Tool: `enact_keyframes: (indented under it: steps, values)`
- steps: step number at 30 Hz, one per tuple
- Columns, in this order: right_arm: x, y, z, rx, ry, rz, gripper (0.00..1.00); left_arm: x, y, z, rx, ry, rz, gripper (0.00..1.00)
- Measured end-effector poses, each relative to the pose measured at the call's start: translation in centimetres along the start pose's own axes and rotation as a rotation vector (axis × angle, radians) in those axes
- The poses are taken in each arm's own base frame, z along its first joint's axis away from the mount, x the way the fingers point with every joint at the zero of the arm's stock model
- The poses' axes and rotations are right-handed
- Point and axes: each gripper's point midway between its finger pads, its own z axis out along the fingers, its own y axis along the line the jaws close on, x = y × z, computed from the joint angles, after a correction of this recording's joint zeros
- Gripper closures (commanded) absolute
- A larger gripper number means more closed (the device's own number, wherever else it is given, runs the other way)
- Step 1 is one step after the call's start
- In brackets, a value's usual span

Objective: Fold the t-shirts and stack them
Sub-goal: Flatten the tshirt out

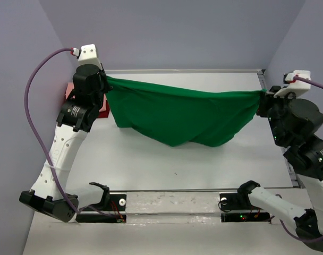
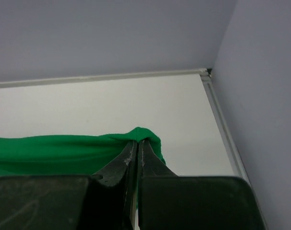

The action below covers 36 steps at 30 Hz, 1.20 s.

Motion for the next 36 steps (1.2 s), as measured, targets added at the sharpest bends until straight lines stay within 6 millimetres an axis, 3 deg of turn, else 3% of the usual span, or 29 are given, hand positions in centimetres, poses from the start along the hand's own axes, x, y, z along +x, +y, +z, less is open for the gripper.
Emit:
enact_keyframes:
  steps: [5, 9, 13, 17, 23, 28, 33, 36]
  values:
    - [-6.9, 2.1, -2.5, -0.212, -0.132, 0.038, 1.00, 0.0, 0.0, 0.0, 0.000, 0.000, 0.000, 1.00]
    - [-9.2, 4.1, -4.3, -0.373, -0.189, 0.015, 1.00, 0.0, 0.0, 0.0, -0.002, 0.000, 0.000, 1.00]
    - [-8.7, 4.4, -4.8, -0.403, -0.201, -0.045, 1.00, 0.0, 0.1, 0.0, -0.005, -0.001, 0.000, 1.00]
    - [-8.4, 2.8, -4.9, -0.334, -0.217, -0.102, 1.00, -0.3, -0.1, 0.1, -0.002, -0.003, -0.001, 1.00]
    - [-10.7, 1.5, -5.5, -0.285, -0.302, -0.140, 1.00, -0.7, -0.6, 0.4, 0.013, -0.004, -0.003, 1.00]
    - [-12.3, 2.5, -6.0, -0.334, -0.348, -0.143, 1.00, -1.1, -0.7, 0.4, 0.013, -0.013, -0.006, 1.00]
    - [-11.2, 3.5, -4.9, -0.320, -0.309, -0.164, 1.00, -1.0, -0.6, 0.4, 0.008, -0.010, -0.004, 1.00]
    - [-7.9, 4.2, -3.0, -0.259, -0.230, -0.217, 1.00, -1.0, -0.5, 0.4, 0.006, -0.007, -0.002, 1.00]
